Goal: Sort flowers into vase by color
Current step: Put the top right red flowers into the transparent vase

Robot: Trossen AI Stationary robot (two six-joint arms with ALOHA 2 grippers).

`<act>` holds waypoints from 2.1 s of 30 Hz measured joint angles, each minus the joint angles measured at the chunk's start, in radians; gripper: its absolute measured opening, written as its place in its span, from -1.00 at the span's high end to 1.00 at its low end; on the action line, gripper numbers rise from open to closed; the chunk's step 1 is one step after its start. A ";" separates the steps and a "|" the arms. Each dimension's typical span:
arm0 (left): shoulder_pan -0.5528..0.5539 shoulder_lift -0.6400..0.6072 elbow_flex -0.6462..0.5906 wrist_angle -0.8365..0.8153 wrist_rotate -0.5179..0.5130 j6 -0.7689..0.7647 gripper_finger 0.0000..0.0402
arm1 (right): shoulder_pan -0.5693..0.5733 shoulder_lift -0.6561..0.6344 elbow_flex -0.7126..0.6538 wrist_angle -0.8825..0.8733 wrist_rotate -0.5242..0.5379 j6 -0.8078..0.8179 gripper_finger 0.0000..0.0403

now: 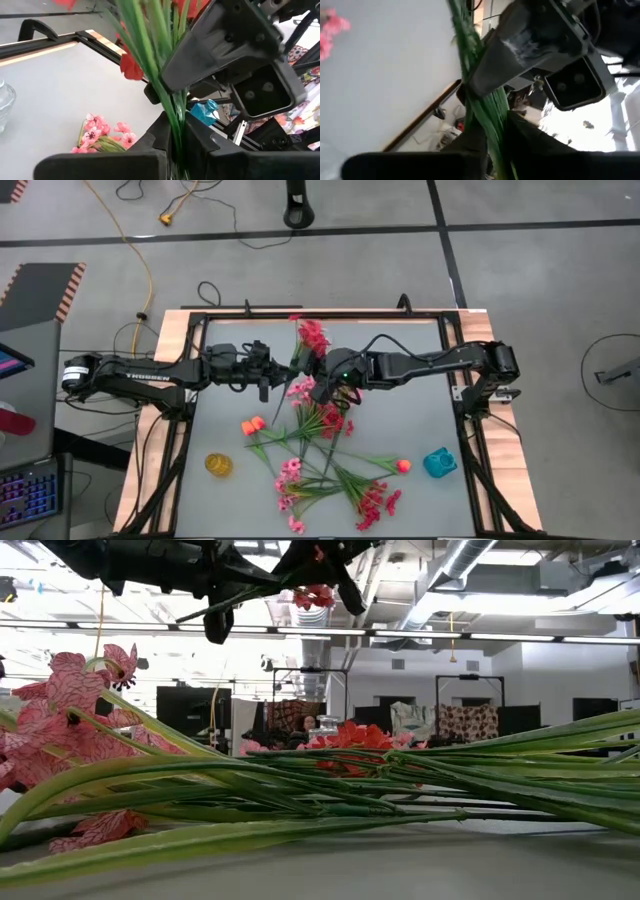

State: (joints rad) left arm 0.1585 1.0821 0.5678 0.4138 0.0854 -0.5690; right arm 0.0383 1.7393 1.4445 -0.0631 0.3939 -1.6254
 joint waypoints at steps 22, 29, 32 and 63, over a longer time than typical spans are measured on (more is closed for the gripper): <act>0.154 0.000 0.000 -0.001 -0.138 0.113 0.94 | -0.011 0.000 0.000 -0.039 0.465 0.598 -0.14; 0.177 0.050 0.000 0.101 -0.204 0.258 0.94 | -0.039 -0.085 0.000 -0.292 0.485 0.906 -0.14; 0.177 0.138 0.000 0.276 -0.204 0.337 0.94 | -0.058 -0.150 0.000 -0.452 0.419 1.115 -0.14; 0.330 0.731 0.473 0.504 -0.142 0.709 0.94 | -0.084 -0.356 -0.311 -0.672 0.050 1.838 -0.14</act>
State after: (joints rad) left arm 0.4886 1.8126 1.0412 0.9177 -0.0561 0.1401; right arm -0.0456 1.3836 1.1332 -0.7355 0.4438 0.2127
